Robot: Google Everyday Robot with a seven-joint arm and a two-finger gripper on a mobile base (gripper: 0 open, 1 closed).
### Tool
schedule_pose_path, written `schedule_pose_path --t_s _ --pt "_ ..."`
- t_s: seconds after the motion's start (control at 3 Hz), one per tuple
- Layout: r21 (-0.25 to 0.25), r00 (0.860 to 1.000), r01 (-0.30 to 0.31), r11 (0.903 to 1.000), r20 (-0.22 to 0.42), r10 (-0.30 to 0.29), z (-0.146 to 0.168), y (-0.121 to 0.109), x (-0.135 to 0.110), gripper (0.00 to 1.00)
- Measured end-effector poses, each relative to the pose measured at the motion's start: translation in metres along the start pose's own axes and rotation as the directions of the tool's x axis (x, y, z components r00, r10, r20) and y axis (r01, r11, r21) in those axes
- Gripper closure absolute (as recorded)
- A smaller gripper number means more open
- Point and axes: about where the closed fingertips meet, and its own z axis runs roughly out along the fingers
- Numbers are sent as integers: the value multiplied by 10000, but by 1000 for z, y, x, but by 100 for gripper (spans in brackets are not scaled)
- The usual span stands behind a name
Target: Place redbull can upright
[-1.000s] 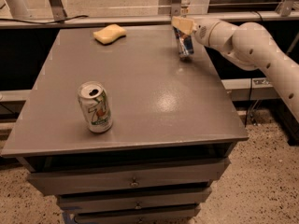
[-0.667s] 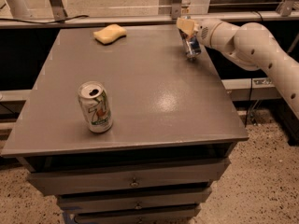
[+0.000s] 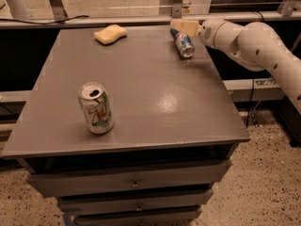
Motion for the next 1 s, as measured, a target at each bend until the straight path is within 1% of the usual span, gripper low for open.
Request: schedule_pose_path --t_s 0.33,0.67,1.0 --pt "-79 10000 22 10000 -78 -23 0 3 2 37" --pt "-322 9984 414 9986 -368 -426 3 9 1 35" --pt "-697 9808 1631 9841 -964 -1694 15 25 -22 12"
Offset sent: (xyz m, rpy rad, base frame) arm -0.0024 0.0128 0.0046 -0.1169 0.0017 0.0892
